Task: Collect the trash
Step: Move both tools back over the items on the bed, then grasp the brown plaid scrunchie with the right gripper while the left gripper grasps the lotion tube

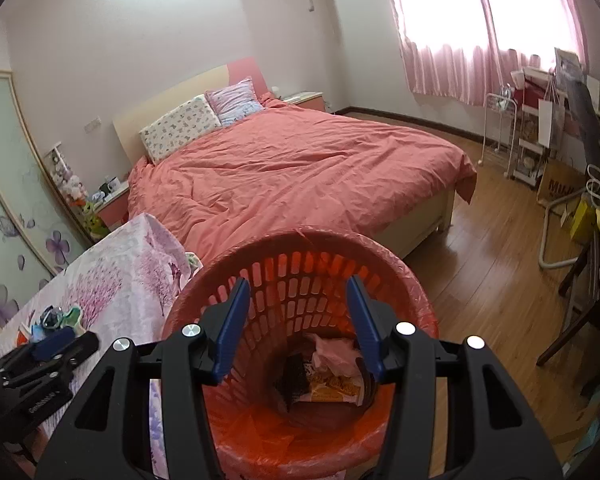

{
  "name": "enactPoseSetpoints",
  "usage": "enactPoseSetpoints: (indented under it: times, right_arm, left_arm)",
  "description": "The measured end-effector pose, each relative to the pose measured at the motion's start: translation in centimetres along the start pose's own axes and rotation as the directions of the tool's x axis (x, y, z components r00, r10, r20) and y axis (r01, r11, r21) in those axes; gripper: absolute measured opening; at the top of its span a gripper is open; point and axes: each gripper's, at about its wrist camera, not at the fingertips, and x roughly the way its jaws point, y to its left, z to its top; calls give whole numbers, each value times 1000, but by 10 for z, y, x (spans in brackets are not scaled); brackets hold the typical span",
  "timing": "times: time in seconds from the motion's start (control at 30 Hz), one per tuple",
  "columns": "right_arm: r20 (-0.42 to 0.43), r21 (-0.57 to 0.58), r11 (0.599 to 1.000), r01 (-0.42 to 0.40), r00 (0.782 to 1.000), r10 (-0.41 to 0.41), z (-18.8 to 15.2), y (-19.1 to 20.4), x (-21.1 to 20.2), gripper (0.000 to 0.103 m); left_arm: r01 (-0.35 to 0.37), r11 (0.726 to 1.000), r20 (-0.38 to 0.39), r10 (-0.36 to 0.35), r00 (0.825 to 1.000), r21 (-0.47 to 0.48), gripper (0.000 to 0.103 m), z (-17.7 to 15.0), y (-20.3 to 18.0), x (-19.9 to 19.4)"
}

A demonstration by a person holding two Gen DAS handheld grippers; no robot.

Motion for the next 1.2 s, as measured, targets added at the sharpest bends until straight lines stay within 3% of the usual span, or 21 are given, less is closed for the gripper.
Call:
enactPoseSetpoints:
  times: [0.33,0.63,0.9,1.2]
  right_arm:
    - [-29,-92,995,-41,999,39,-14,48,-7,51]
    - [-98,-156,978,-141,987,126,-43,110,-6,51]
    - [-190,-199,954,-225,964,187,-80,168,-2,51]
    - [-267,-264,902,-341,925,272,-109,241,-2,51]
  left_arm:
    - [-152,987,-4,152,988,-47,63,-42,94,-49]
    - [-263,953,-34,261,965,-150,64,-90,197,-90]
    - [-326,926,-87,315,945,-189,66,-125,254,-99]
    - [-318,916,-91,305,948,-242,66,-138,276,-104]
